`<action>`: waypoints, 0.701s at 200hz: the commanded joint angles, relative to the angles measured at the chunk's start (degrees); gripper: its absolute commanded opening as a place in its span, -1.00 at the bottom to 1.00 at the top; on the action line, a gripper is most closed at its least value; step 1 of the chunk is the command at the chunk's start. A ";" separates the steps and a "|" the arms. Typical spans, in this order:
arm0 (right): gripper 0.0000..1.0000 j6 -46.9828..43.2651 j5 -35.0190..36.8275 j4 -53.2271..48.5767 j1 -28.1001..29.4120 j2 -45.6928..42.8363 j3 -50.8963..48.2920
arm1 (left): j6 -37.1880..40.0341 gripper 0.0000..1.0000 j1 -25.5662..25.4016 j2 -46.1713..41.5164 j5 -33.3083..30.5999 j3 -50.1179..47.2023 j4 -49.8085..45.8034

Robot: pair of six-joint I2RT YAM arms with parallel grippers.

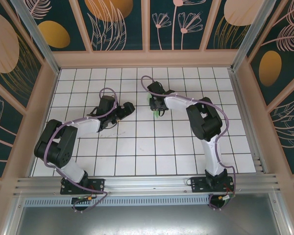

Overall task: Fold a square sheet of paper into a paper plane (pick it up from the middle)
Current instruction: Move the paper plane to the top-center of the table.

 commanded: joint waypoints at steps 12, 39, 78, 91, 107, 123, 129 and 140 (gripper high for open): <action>-0.32 0.50 0.58 -2.51 0.12 0.09 2.10 | 1.74 0.97 0.42 -1.38 -1.29 0.29 -1.67; -0.11 1.71 1.67 -3.00 0.08 -4.99 2.93 | 3.64 0.97 0.50 -2.47 -4.06 2.72 -4.52; 0.30 4.27 3.81 0.35 0.02 -16.82 -0.80 | 7.76 0.97 0.86 -6.44 -13.12 7.76 -9.87; 0.38 4.81 6.17 1.78 -0.43 -20.92 -2.82 | 9.73 0.97 0.94 -8.04 -17.99 9.39 -11.55; 0.45 5.22 10.27 3.43 -1.44 -26.13 -5.85 | 12.58 0.97 0.95 -9.99 -23.97 10.65 -12.48; 0.52 5.00 15.69 5.82 -2.90 -31.81 -9.95 | 15.63 0.97 1.01 -12.26 -31.09 10.44 -12.39; 0.60 4.67 17.70 7.01 -2.95 -33.91 -11.86 | 16.75 0.98 1.11 -13.36 -33.79 9.89 -11.92; 0.82 4.15 21.82 9.27 -5.09 -38.26 -15.79 | 18.83 0.97 1.28 -15.64 -39.26 8.23 -10.51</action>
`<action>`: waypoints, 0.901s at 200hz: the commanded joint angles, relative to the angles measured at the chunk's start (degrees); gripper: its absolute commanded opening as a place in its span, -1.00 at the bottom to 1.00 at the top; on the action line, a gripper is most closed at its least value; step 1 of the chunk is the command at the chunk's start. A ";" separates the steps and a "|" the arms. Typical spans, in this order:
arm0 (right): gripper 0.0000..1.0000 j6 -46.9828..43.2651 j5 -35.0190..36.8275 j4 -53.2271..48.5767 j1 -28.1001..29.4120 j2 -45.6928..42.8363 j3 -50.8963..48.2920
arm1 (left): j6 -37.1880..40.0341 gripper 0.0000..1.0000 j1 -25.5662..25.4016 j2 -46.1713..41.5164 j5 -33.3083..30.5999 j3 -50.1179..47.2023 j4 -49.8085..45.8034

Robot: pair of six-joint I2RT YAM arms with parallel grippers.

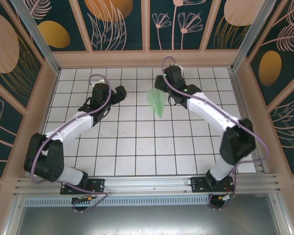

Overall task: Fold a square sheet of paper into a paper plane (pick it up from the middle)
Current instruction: Move the paper plane to the top-center of the table, then reset both arms

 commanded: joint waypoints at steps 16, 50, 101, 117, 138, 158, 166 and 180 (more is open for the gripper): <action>0.98 -1.80 15.71 7.70 -5.79 -12.22 -13.15 | 10.79 0.97 1.19 -7.78 -22.17 -5.51 3.88; 0.98 -6.40 19.74 17.35 -13.47 -21.19 -27.28 | 14.67 0.97 3.35 -14.28 -34.75 -16.61 13.01; 0.98 -13.35 14.47 42.29 -24.78 -28.74 -51.78 | 17.83 0.97 8.87 -19.33 -39.11 -30.39 23.62; 0.98 -16.39 12.49 49.01 -26.53 -28.97 -56.77 | 20.79 0.97 10.28 -20.09 -36.50 -34.13 29.64; 0.98 -19.60 7.47 55.69 -28.14 -27.40 -60.93 | 23.49 0.97 12.65 -19.06 -30.59 -37.84 38.56; 0.98 -23.08 2.79 62.45 -28.42 -24.90 -63.69 | 27.40 0.97 13.80 -15.98 -22.77 -40.74 48.89; 0.98 -24.15 1.18 65.24 -28.55 -23.56 -64.54 | 29.01 0.97 13.86 -14.41 -20.21 -41.63 52.90; 0.98 -25.71 -1.72 68.29 -28.79 -21.36 -64.96 | 30.88 0.98 14.07 -11.57 -16.92 -43.02 59.47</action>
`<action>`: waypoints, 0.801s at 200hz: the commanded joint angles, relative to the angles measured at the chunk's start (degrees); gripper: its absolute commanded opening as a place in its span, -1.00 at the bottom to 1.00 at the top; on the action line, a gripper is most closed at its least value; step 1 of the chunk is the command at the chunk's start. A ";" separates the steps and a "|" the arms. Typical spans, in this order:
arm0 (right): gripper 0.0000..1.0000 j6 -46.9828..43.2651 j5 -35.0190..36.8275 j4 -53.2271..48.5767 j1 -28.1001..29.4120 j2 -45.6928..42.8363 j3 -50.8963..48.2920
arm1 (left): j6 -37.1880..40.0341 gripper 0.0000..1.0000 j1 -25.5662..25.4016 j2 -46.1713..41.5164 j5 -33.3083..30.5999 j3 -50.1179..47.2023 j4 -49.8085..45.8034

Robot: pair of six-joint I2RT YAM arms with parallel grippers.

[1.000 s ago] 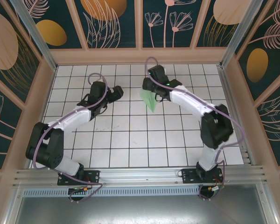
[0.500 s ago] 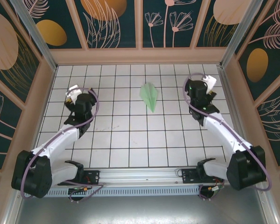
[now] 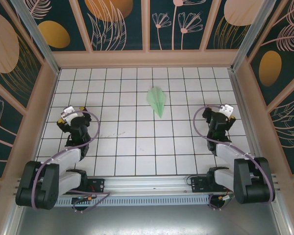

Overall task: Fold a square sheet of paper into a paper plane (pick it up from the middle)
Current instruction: Reset both arms

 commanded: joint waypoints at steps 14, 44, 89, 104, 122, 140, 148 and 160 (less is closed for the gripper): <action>0.98 -6.16 -9.84 16.59 -0.80 5.00 -2.02 | 8.04 0.97 1.36 6.42 12.31 -2.26 20.62; 0.98 -7.22 -14.69 23.88 -2.50 9.56 -3.20 | 8.72 0.97 4.51 10.28 19.49 -2.73 25.98; 0.97 -6.42 -23.93 31.10 -6.31 15.42 -3.57 | 7.55 0.97 6.83 19.24 24.38 -2.14 32.63; 0.98 -6.70 -24.07 32.97 -6.46 17.82 -3.31 | 7.33 0.97 7.23 19.72 24.93 -1.62 31.76; 0.98 -7.10 -26.17 33.65 -6.37 20.89 -2.46 | 7.14 0.97 7.29 19.76 24.89 -1.12 31.03; 0.98 -6.98 -26.13 32.80 -6.47 21.54 -1.55 | 7.47 0.97 7.29 20.05 24.85 0.42 28.18; 0.98 -6.86 -25.92 31.90 -6.39 21.26 -1.27 | 7.58 0.97 7.29 20.08 24.78 0.48 28.30; 0.98 -6.85 -25.88 32.12 -6.41 21.38 -1.31 | 7.58 0.98 7.29 20.05 24.76 0.43 28.32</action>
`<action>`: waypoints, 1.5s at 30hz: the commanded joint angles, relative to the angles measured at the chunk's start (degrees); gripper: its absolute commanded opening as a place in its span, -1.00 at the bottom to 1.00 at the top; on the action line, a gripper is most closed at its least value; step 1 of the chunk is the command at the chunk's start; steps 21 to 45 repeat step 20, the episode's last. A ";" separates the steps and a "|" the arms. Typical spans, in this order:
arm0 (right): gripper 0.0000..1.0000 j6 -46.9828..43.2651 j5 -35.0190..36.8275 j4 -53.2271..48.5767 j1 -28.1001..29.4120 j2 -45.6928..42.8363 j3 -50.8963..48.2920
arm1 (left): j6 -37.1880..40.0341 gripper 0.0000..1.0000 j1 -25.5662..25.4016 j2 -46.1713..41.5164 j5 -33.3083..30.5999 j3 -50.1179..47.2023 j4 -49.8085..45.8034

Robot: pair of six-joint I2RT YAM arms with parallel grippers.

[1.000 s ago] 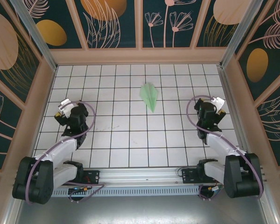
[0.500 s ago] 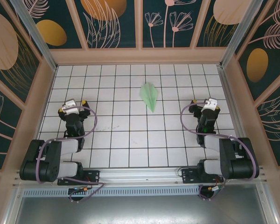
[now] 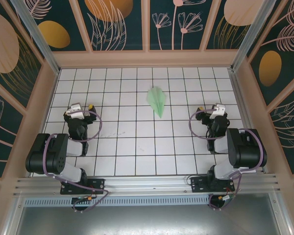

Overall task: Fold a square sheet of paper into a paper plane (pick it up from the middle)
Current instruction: Reset both arms

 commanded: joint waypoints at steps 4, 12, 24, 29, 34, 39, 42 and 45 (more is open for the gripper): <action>0.98 -0.49 -1.95 3.51 -0.41 0.28 1.48 | 0.72 0.98 0.42 0.25 1.04 0.86 1.45; 0.98 -0.49 -1.96 3.36 -0.37 0.26 1.42 | 1.24 0.97 0.35 0.43 2.38 1.39 0.55; 0.98 -0.61 -2.31 3.75 -0.40 0.25 1.25 | 1.25 0.98 0.38 0.43 2.54 1.53 0.37; 0.98 -0.61 -2.31 3.75 -0.40 0.25 1.25 | 1.25 0.98 0.38 0.43 2.54 1.53 0.37; 0.98 -0.61 -2.31 3.75 -0.40 0.25 1.25 | 1.25 0.98 0.38 0.43 2.54 1.53 0.37; 0.98 -0.61 -2.31 3.75 -0.40 0.25 1.25 | 1.25 0.98 0.38 0.43 2.54 1.53 0.37; 0.98 -0.61 -2.31 3.75 -0.40 0.25 1.25 | 1.25 0.98 0.38 0.43 2.54 1.53 0.37; 0.98 -0.61 -2.31 3.75 -0.40 0.25 1.25 | 1.25 0.98 0.38 0.43 2.54 1.53 0.37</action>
